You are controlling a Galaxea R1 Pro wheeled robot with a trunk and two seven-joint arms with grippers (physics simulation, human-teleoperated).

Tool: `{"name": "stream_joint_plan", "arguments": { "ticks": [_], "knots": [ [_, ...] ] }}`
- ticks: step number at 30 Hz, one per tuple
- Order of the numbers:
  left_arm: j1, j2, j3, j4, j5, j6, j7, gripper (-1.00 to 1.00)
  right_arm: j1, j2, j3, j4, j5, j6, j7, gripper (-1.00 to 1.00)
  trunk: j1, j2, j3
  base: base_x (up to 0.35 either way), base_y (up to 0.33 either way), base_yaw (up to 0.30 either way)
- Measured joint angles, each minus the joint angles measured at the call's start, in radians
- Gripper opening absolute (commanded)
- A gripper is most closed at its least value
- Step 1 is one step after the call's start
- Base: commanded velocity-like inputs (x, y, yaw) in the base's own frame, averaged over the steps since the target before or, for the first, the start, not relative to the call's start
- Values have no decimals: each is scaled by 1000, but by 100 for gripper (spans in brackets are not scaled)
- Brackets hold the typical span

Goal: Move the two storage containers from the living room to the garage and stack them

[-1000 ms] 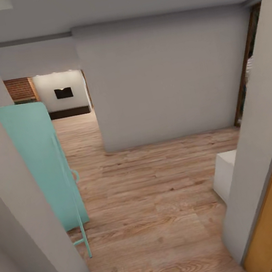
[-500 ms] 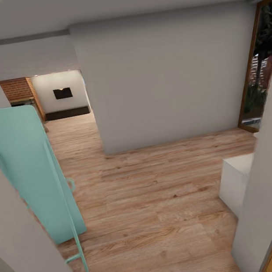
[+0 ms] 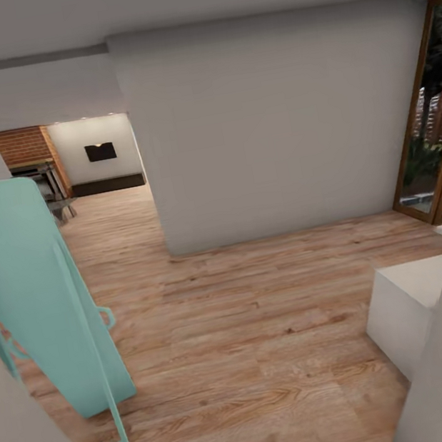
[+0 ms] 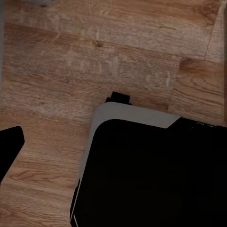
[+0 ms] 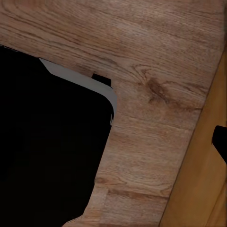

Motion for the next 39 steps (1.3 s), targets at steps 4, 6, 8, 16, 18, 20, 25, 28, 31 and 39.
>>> {"name": "stream_joint_plan", "arguments": {
  "ticks": [4,6,8,16,18,20,25,28,31,39],
  "knots": [
    [0,0,0,0,0,0,0,100,0,0,1,0,0,0,0,100,0,0,0,322,0,0],
    [0,0,0,0,0,0,0,100,0,0,0,0,0,0,0,100,0,0,0,322,0,0],
    [0,0,0,0,0,0,0,100,0,0,0,0,0,0,0,100,0,0,0,321,0,0],
    [0,0,0,0,0,0,0,100,0,1,-2,0,-3,1,0,100,0,0,0,321,0,0],
    [0,0,0,0,0,0,0,100,0,1,-2,0,-3,1,0,100,0,0,0,322,0,0],
    [0,0,0,0,0,0,0,100,0,1,-1,0,-2,1,0,100,0,0,0,322,0,0],
    [0,-1,0,0,0,0,0,100,0,1,4,0,3,3,0,100,0,0,0,322,0,0],
    [0,-2,0,0,0,0,0,100,0,1,4,0,3,3,0,100,0,0,0,321,0,0],
    [0,-1,0,0,0,0,0,100,0,1,5,0,3,3,0,100,0,0,0,321,0,0],
    [0,-1,0,0,0,0,0,100,0,1,5,0,3,3,0,100,0,0,0,321,0,0]
  ]
}}
